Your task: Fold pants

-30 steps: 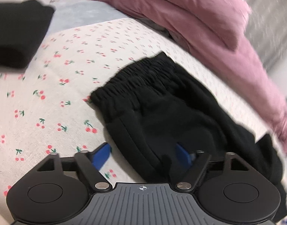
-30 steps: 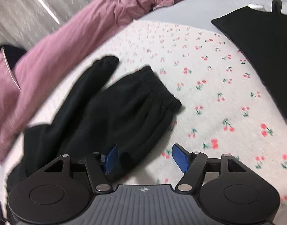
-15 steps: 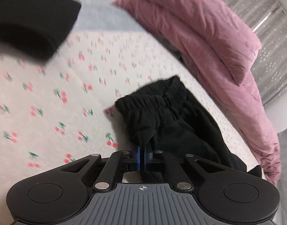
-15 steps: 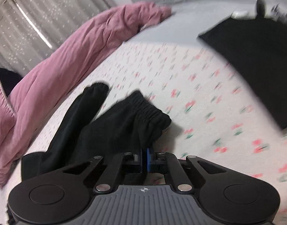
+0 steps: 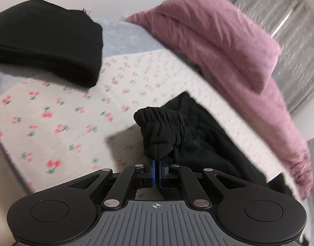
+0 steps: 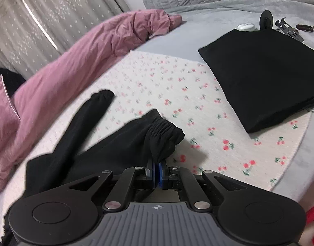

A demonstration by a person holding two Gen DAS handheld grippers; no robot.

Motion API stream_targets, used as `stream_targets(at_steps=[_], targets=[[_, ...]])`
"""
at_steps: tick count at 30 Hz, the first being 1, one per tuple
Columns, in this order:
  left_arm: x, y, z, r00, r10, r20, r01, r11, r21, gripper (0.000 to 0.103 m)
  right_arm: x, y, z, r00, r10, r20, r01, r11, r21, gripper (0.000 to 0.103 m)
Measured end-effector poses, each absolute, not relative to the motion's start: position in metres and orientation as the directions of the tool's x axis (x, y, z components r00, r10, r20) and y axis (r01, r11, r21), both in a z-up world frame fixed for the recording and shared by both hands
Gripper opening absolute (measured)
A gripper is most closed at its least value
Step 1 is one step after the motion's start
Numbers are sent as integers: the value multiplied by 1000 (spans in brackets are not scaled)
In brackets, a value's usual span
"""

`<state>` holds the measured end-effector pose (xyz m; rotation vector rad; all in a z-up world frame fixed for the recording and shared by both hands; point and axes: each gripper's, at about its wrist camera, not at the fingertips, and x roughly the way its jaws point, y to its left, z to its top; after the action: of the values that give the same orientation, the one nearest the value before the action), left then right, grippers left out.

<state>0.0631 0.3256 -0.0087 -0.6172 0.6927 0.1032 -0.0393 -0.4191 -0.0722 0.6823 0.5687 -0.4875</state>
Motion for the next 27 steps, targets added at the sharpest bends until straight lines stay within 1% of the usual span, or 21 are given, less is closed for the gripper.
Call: stream_targets(at_steps=[3,5,6,7,8,9,10,11,12,13,14,16,18,22,27], targets=[[66,323,-27,712,-93,-696,-315,844,-434,6,-30,-420,-91,680,-241,-693,630,675,384,1],[68,322,-31,702,-87,-707,-315,852,-418,6,-28,-422,-94,674,-243,-698,635,673,379,1],[69,322,-29,699,-84,-711,-312,858,-408,10,-28,-422,-93,673,-245,-698,635,675,375,1],[71,319,-26,695,-82,-714,-299,870,-391,13,-27,-421,-90,670,-250,-699,634,682,364,9],[71,316,-23,693,-76,-717,-282,887,-367,16,-27,-420,-88,667,-257,-699,635,687,353,24],[72,312,-20,689,-61,-723,-271,902,-335,23,-30,-419,-85,660,-278,-698,642,690,333,32],[71,306,-15,687,-31,-726,-269,917,-293,30,-32,-417,-83,654,-302,-694,651,692,313,45],[69,300,-10,689,13,-725,-274,930,-244,55,-34,-417,-79,650,-328,-686,660,691,295,50],[65,295,-4,696,58,-716,-278,941,-195,82,-35,-417,-76,647,-345,-680,666,690,284,51],[62,289,3,714,92,-694,-274,949,-157,85,-36,-418,-73,648,-353,-676,669,687,283,56],[59,282,10,733,107,-672,-256,958,-127,85,-38,-419,-70,651,-357,-670,671,684,287,63],[56,271,21,748,103,-656,-213,973,-91,86,-35,-419,-64,662,-361,-657,664,688,292,69],[58,258,31,764,70,-642,-163,983,-87,87,-29,-413,-56,676,-361,-642,646,709,282,72],[72,222,43,786,-23,-617,-41,995,-90,92,-12,-398,-42,700,-355,-620,608,751,256,83],[104,169,45,762,-145,-631,108,989,-98,93,22,-376,-29,728,-307,-613,540,807,238,85]])
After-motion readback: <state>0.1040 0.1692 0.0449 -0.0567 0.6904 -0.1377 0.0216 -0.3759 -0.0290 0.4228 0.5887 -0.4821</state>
